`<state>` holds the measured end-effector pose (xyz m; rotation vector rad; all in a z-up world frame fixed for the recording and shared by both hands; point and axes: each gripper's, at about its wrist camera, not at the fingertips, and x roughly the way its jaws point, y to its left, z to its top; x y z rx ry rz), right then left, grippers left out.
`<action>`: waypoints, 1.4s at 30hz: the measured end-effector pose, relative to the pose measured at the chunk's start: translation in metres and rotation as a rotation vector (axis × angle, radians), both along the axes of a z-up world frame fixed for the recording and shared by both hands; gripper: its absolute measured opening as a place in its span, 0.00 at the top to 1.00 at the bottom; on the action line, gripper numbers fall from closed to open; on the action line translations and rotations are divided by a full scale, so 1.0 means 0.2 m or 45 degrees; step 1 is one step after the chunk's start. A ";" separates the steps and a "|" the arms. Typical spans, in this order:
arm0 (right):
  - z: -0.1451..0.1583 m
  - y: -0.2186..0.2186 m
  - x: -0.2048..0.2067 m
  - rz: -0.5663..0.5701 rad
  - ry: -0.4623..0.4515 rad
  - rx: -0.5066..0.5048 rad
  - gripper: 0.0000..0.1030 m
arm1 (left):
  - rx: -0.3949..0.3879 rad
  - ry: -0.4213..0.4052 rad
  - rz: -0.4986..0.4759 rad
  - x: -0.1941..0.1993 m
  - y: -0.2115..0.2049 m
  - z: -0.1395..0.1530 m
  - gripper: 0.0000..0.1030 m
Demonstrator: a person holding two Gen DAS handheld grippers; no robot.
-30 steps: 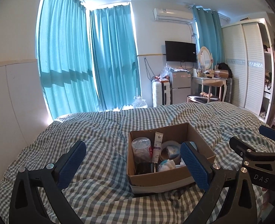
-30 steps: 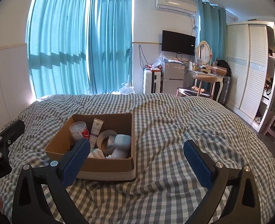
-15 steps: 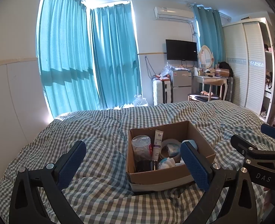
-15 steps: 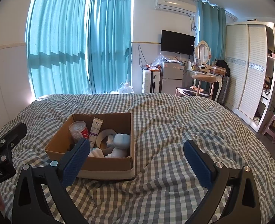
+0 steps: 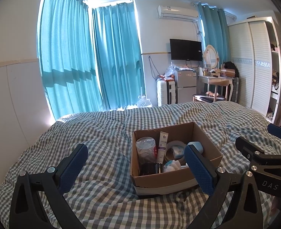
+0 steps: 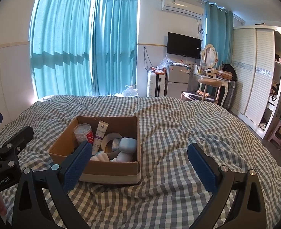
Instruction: Organize objects
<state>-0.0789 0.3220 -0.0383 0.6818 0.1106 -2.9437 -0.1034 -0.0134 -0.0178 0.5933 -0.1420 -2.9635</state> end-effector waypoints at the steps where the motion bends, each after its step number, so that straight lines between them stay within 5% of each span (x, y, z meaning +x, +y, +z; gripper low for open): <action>1: 0.00 0.00 0.00 0.000 0.001 0.002 0.03 | -0.001 -0.001 0.002 0.00 0.00 0.00 0.00; 42: -0.03 -0.02 -0.01 -0.006 -0.026 0.002 0.03 | 0.026 -0.024 0.009 0.01 -0.03 -0.02 0.00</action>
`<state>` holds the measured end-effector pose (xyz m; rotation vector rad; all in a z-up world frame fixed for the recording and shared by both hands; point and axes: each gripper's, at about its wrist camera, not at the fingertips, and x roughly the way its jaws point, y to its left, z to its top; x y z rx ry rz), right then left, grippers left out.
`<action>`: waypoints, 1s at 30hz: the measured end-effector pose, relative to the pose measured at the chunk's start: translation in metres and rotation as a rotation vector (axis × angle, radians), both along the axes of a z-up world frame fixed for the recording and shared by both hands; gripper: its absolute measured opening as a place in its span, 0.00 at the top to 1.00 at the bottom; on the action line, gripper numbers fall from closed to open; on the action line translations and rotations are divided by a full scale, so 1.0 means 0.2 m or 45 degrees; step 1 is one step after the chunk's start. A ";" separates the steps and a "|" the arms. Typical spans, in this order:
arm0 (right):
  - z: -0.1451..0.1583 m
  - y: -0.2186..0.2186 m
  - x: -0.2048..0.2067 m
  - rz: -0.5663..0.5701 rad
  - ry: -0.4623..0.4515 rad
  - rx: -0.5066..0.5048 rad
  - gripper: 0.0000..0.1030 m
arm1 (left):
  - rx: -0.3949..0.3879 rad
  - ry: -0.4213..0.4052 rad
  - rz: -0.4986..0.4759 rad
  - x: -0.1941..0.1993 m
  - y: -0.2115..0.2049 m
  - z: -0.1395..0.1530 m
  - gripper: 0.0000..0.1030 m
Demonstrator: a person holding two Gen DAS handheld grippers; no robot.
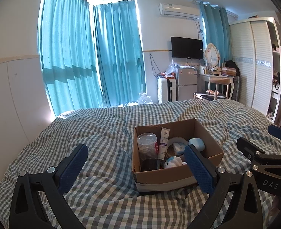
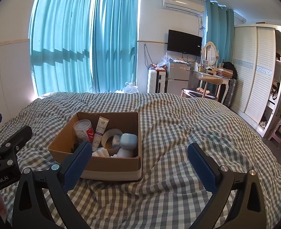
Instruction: Organize objects
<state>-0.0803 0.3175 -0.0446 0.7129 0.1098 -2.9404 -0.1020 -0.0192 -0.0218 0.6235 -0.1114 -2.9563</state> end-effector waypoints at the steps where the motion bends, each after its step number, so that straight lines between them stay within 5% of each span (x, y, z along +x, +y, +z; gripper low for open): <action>1: 0.00 0.00 0.00 -0.001 -0.001 0.000 0.02 | 0.005 0.000 0.004 0.00 0.00 0.00 0.00; 30: -0.03 -0.01 0.00 0.004 -0.020 0.007 0.02 | -0.018 -0.009 0.035 0.00 -0.02 -0.02 0.00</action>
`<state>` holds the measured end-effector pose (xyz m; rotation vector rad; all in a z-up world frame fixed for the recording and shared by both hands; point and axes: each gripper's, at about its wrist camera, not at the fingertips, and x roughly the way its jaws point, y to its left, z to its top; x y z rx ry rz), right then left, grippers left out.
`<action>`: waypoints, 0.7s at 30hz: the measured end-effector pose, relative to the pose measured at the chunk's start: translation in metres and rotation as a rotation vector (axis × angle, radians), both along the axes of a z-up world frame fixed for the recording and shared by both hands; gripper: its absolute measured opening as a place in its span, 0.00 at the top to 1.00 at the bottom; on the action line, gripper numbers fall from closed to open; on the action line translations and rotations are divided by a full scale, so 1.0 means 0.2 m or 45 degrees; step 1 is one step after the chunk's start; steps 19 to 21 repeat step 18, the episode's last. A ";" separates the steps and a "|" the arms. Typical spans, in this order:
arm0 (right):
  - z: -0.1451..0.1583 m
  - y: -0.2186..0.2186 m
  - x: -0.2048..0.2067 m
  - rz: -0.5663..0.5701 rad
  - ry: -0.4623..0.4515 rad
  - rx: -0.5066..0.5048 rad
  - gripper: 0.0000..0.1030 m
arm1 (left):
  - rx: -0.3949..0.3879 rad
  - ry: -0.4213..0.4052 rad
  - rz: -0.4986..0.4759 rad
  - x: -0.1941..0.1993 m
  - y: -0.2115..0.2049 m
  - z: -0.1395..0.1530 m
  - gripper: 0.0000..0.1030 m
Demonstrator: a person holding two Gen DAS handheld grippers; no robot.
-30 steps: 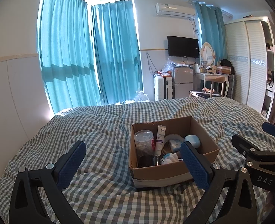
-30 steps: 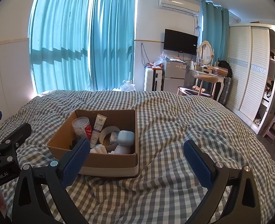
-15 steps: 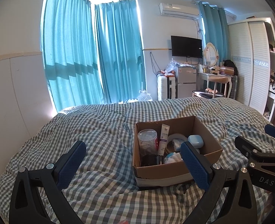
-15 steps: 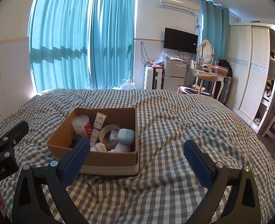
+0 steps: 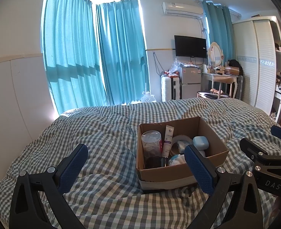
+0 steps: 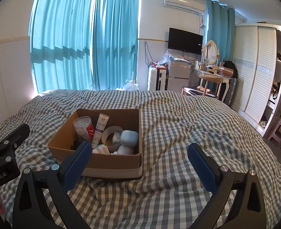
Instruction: Organize objects
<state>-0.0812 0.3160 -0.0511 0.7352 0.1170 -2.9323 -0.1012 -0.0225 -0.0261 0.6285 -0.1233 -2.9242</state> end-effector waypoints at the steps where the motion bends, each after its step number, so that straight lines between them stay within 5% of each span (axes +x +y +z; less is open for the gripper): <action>1: 0.00 0.00 0.00 0.000 0.000 0.000 0.02 | -0.001 -0.001 0.001 0.00 0.00 0.00 0.00; 21: -0.02 0.00 0.00 0.002 -0.006 -0.002 0.03 | -0.007 -0.014 -0.004 0.00 0.00 -0.01 0.00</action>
